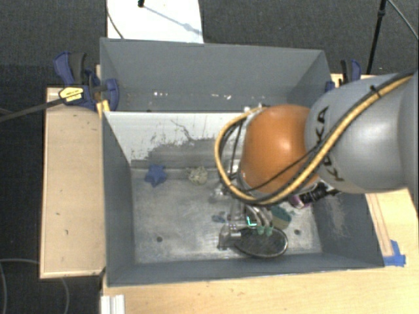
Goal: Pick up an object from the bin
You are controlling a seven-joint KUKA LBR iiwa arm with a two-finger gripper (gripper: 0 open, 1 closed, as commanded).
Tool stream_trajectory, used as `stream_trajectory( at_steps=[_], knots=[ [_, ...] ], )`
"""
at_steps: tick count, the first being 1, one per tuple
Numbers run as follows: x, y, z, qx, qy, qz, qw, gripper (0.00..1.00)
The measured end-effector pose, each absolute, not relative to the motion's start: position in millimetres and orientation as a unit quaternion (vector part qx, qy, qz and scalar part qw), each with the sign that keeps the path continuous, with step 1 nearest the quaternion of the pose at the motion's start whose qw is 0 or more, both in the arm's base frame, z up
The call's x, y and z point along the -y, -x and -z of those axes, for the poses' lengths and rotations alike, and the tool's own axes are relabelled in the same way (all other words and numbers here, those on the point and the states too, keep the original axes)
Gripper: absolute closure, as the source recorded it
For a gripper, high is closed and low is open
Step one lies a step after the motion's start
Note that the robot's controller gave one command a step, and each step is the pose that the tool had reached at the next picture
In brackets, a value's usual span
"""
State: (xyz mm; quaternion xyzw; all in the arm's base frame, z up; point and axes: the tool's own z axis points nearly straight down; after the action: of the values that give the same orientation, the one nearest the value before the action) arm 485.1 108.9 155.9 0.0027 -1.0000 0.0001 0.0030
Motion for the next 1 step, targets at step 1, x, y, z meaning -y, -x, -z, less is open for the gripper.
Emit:
stream_trajectory(
  at_steps=[1],
  knots=[
    [-67.2, -502.0, -71.2, 0.996, -0.086, 0.001, -0.004, 0.0]
  ],
)
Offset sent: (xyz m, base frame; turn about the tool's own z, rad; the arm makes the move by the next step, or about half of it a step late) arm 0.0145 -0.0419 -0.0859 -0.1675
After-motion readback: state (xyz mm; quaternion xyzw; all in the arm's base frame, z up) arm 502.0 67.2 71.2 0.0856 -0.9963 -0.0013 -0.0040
